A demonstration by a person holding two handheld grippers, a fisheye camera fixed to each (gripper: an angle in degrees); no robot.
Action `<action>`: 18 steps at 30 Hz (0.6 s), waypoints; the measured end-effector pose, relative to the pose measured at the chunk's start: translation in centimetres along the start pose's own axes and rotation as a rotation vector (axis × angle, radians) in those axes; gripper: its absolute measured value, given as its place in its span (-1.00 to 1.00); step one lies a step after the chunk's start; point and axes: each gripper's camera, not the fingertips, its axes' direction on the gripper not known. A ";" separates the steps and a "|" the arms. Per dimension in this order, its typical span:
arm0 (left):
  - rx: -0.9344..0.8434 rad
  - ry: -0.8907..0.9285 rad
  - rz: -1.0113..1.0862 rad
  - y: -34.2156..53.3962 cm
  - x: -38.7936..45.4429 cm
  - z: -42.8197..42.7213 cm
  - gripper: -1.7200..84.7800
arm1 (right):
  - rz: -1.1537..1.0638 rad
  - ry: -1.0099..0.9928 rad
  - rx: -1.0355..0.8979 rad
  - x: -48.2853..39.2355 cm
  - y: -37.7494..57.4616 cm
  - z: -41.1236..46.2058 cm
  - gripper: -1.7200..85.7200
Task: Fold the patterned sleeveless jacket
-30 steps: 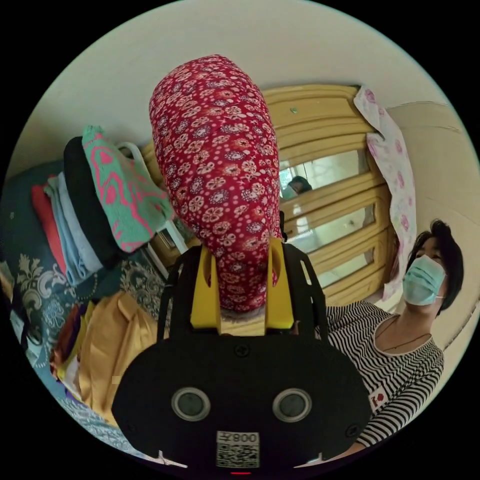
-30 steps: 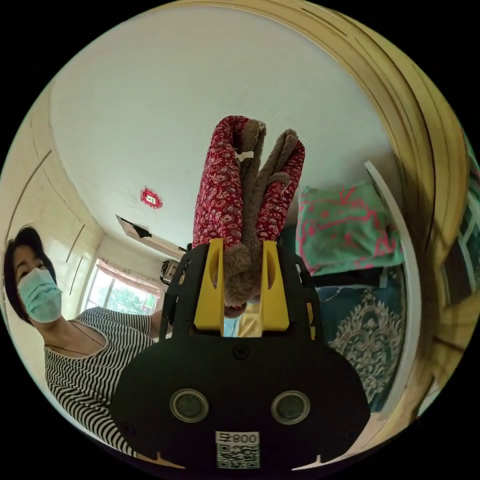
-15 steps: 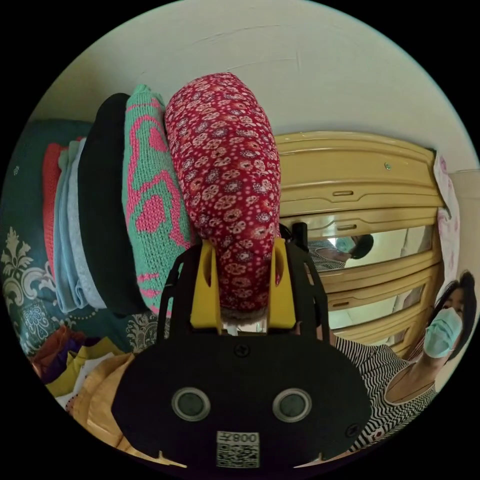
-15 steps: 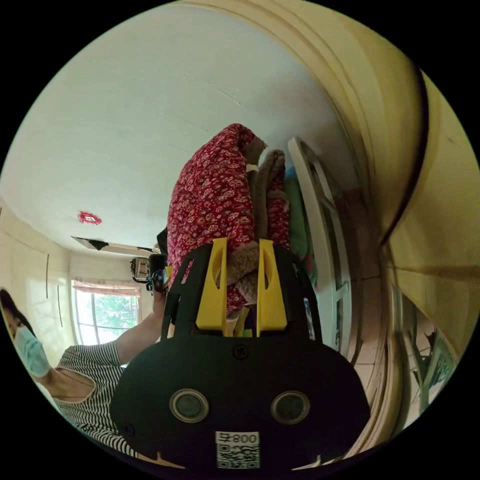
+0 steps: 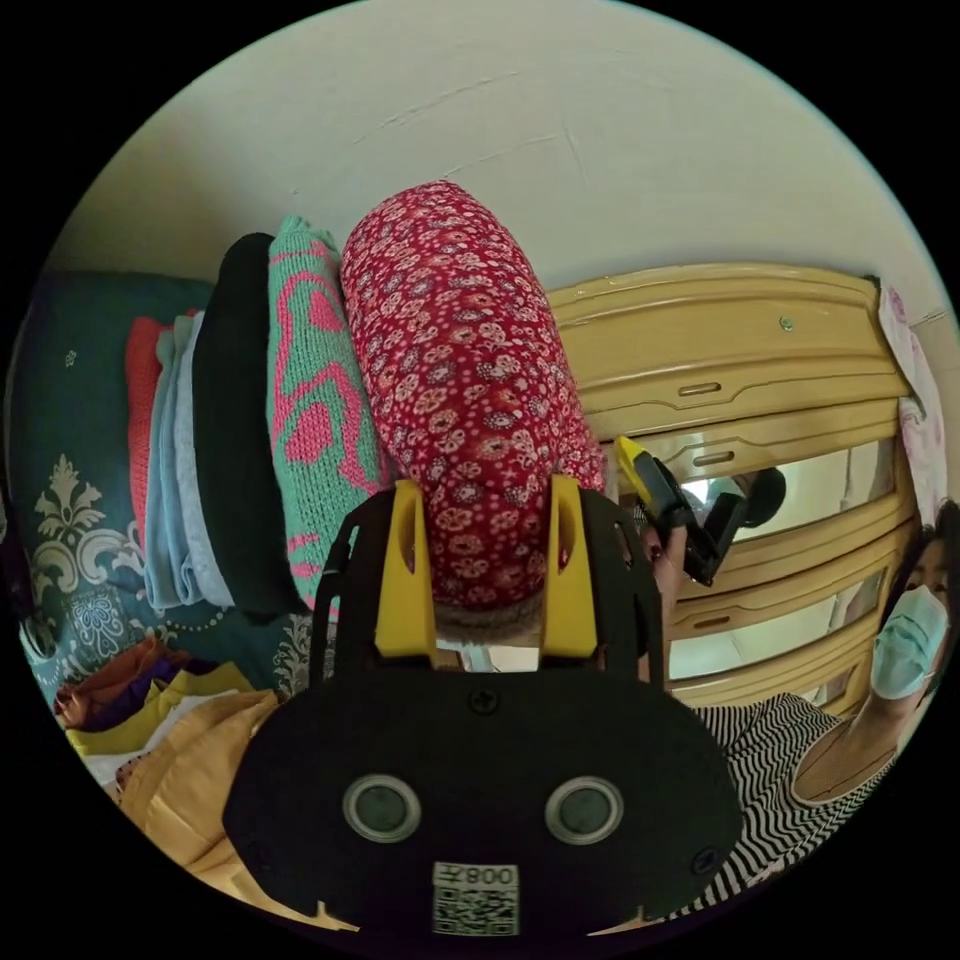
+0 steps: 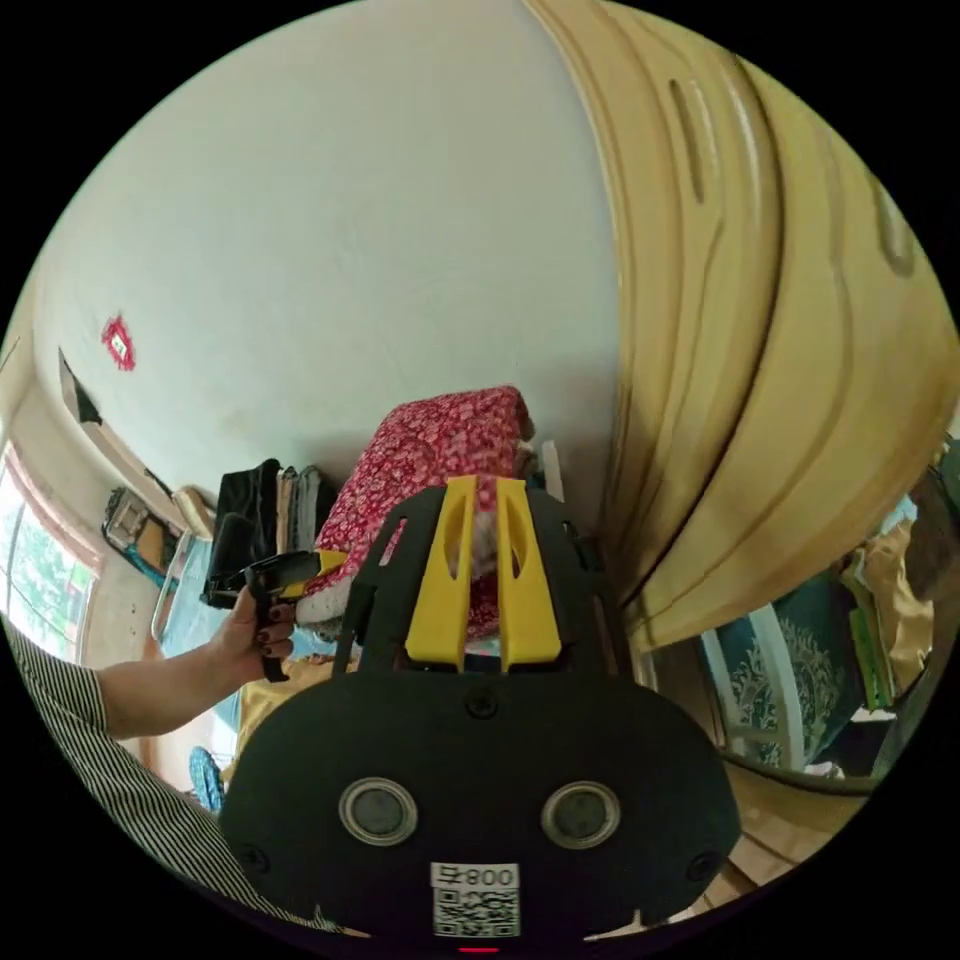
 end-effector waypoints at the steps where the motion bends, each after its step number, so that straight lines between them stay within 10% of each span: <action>1: -0.005 -0.024 0.013 -0.3 1.2 0.3 -0.57 | 0.007 0.007 0.021 0.3 0.2 -0.3 -0.90; 18: 0.080 -0.363 0.450 -3.2 22.4 1.2 -0.78 | -0.117 -0.122 -0.265 6.0 6.6 17.3 -0.95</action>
